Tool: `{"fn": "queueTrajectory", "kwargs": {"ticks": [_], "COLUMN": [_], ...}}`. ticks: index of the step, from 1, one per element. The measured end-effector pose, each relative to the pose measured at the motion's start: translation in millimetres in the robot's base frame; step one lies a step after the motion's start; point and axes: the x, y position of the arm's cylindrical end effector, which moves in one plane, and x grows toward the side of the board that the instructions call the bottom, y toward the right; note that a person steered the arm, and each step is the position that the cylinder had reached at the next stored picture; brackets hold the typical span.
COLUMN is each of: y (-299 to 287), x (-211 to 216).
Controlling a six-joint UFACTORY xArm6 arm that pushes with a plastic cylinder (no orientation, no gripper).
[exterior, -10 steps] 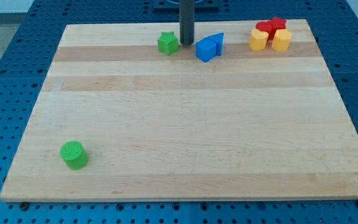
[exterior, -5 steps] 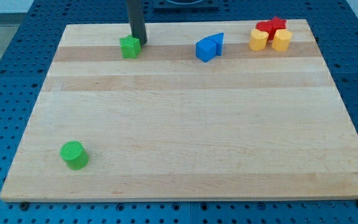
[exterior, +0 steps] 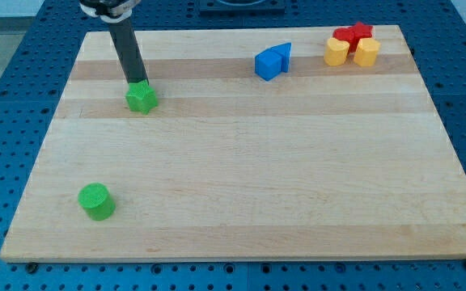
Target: Push the green blocks together at the bottom left side of the board
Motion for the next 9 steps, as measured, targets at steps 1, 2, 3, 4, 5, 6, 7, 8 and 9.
{"fn": "queueTrajectory", "kwargs": {"ticks": [1,2,3,4,5,6,7,8,9], "y": [0,5,16,32,47,51,48,42,31], "x": [12,22,35,40,48,67,85,106,129]}}
